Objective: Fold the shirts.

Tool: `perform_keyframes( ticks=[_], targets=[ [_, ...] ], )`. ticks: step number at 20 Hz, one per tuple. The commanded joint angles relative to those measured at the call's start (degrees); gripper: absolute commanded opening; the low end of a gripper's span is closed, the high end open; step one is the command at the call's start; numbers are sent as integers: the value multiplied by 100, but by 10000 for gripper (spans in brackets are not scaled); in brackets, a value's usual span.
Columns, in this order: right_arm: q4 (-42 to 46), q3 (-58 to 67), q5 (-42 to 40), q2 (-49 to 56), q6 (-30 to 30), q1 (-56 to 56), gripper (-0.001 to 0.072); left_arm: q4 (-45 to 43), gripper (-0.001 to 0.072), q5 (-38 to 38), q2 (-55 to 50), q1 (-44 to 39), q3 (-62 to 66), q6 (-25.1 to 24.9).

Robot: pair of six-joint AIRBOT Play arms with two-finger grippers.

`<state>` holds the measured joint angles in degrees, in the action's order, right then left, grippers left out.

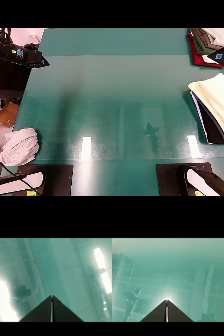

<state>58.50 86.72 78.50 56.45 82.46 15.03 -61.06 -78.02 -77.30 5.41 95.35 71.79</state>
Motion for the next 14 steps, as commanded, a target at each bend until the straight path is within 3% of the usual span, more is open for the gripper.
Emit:
perform_keyframes(
  ticks=[1,14],
  targets=[
    [-2,4,-2,2,2,-15,17,0,26,7,4,4,7,-2],
    [-4,4,79,0,4,-15,17,2,26,98,4,2,7,-2]
  ],
)
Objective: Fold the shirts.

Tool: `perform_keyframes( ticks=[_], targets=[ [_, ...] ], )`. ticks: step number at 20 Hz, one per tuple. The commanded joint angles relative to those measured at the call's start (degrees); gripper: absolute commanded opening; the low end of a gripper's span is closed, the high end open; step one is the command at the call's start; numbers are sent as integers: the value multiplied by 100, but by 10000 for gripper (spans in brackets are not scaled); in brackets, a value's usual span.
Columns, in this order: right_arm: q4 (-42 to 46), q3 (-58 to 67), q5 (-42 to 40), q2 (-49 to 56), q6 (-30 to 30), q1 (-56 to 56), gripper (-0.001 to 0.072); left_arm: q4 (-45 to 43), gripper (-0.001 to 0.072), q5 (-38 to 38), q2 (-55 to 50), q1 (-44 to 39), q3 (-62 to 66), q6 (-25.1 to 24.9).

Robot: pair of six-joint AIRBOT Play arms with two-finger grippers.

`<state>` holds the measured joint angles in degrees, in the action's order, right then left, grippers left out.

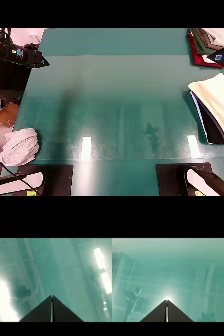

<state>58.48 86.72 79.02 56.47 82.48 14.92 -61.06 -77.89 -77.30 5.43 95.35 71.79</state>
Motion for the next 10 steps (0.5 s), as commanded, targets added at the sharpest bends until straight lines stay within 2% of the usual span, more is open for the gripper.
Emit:
perform_keyframes(
  ticks=[1,4,5,6,8,10],
  targets=[
    [-2,7,35,0,2,-4,17,13,27,173,4,2,7,-2],
    [-4,7,48,-2,2,-4,17,94,26,249,7,2,9,120],
    [-4,4,48,0,2,-4,17,26,25,92,26,2,11,455],
    [-2,4,46,0,2,-4,17,-190,24,-197,81,0,9,734],
    [0,7,48,-2,2,-4,17,-894,24,-778,361,-11,-4,892],
    [-2,7,46,-2,0,-4,17,-1665,24,-855,944,-11,-352,1078]
  ],
)
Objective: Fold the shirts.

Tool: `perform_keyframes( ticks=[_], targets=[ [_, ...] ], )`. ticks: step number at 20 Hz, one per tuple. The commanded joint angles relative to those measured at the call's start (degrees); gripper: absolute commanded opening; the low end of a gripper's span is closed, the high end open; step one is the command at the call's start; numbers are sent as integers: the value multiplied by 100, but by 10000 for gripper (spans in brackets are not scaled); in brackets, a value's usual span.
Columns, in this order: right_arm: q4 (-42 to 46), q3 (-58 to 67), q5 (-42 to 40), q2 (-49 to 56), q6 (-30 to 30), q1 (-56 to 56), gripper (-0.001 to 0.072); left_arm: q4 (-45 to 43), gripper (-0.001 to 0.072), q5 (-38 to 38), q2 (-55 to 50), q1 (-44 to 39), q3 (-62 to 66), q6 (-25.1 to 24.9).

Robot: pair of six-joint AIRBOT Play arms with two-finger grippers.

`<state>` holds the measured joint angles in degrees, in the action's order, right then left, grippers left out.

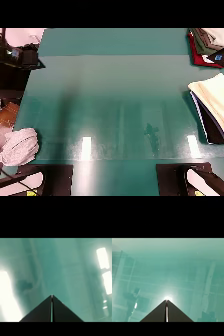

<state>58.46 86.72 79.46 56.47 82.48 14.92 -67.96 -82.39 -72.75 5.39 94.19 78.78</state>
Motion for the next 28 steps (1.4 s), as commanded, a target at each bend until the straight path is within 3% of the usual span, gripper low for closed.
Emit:
perform_keyframes(
  ticks=[1,5,6,7,8,14,20,21,22,23,26,28],
  targets=[
    [0,4,0,0,0,-4,17,-1375,25,-439,846,-7,-566,448],
    [0,4,2,0,-2,-4,17,-2553,32,-855,1974,-4,-2269,540],
    [2,4,2,0,-2,-4,17,-2673,238,-890,2149,-4,-2688,597],
    [2,4,4,-2,0,-4,17,-2802,507,-903,2291,-4,-3128,743],
    [2,4,4,-2,-2,-4,17,-2966,545,-905,2354,-4,-3508,887],
    [2,4,11,0,-4,-4,17,-3840,550,-166,2387,13,-5383,1241],
    [2,4,22,-2,-4,-4,17,-4033,545,313,2382,11,-6026,1598],
    [0,4,22,-2,-4,-4,17,-4028,389,293,2382,11,-6026,1596],
    [0,4,22,-2,-4,-4,17,-4026,168,289,2382,11,-6026,1589],
    [0,4,22,-2,-4,-4,17,-4024,25,286,2382,11,-6022,1591],
    [-2,4,15,-2,-2,-4,17,-3910,26,42,2382,11,-5578,1574],
    [-2,4,0,-2,-2,-4,17,-3550,25,-286,2385,-50,-4677,1215]
  ],
)
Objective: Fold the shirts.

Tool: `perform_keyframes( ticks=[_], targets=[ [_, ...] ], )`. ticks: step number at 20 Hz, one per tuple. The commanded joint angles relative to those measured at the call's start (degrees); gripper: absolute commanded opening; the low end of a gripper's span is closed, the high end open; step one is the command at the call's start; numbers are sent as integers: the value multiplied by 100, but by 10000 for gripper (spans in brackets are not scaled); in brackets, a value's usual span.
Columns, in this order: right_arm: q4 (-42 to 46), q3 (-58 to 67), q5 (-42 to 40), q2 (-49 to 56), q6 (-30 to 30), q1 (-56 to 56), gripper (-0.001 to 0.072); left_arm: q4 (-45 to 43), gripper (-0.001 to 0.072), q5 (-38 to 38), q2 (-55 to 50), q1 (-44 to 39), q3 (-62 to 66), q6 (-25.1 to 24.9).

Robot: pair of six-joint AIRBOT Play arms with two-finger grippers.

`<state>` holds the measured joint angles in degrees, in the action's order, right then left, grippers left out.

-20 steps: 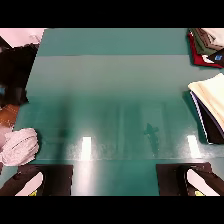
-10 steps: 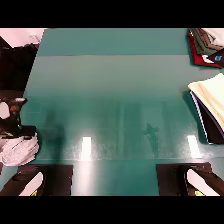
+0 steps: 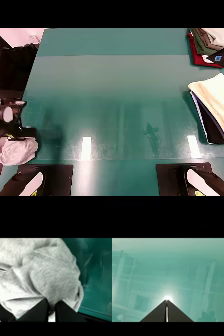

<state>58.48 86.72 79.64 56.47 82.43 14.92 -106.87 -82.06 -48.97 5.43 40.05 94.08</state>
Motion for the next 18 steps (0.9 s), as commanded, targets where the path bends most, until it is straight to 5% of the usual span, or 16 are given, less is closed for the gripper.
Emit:
perform_keyframes(
  ticks=[1,5,9,18],
  targets=[
    [-7,4,-22,-2,2,-4,17,621,25,-496,7,-142,1266,-590],
    [-50,7,-83,0,4,-4,17,2356,25,-1060,4,-699,3340,-1075],
    [-52,7,-129,-2,7,-4,17,3687,25,-420,-4,-1515,4503,-1272],
    [-50,7,-155,-2,9,-4,17,3836,26,649,-1895,-3086,5274,-2144]
  ],
)
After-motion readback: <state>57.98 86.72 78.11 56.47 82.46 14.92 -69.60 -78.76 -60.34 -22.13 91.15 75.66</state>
